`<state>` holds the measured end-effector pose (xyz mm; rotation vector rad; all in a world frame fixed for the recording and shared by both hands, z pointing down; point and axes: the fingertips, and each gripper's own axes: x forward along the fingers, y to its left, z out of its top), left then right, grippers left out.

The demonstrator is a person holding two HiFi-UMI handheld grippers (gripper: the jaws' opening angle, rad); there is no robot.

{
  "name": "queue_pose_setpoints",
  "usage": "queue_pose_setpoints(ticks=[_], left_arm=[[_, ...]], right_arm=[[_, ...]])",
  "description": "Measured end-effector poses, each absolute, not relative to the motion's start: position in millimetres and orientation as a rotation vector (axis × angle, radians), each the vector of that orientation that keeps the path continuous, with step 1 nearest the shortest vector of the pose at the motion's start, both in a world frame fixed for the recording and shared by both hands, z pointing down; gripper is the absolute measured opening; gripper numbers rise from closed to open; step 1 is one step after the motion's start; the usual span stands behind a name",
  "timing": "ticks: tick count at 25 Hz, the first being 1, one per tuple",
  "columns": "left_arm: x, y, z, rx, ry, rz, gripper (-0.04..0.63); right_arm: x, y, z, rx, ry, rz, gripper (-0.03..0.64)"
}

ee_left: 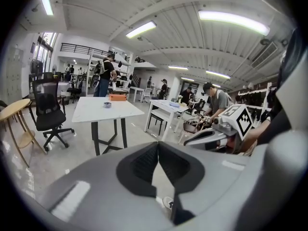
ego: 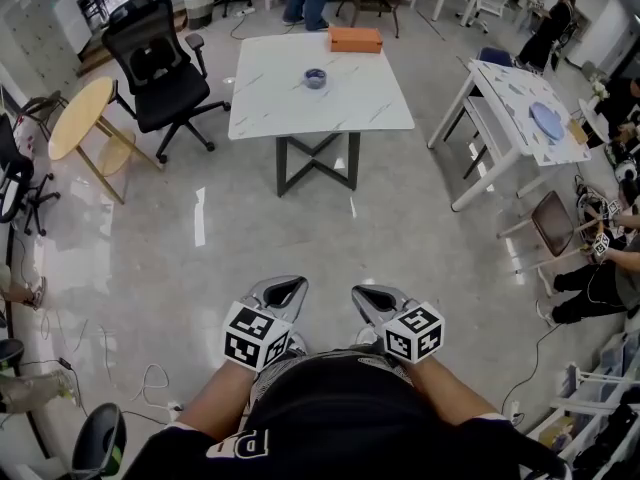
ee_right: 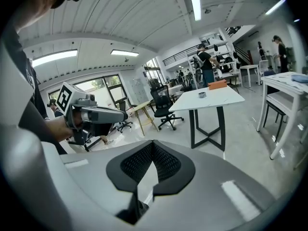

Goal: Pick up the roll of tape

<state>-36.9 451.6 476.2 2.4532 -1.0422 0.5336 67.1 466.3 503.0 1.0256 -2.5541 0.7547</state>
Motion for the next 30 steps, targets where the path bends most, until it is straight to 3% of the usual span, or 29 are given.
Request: queue_pose_setpoints(ticks=[15, 30], left_arm=[[-113.0, 462.9, 488.0, 2.466, -0.993, 0.541, 0.06], [-128.6, 445.7, 487.6, 2.469, -0.993, 0.51, 0.06]], right_arm=[[-12.1, 475.4, 511.9, 1.07, -2.541, 0.796, -0.002], [-19.4, 453.0, 499.6, 1.133, -2.541, 0.756, -0.002]])
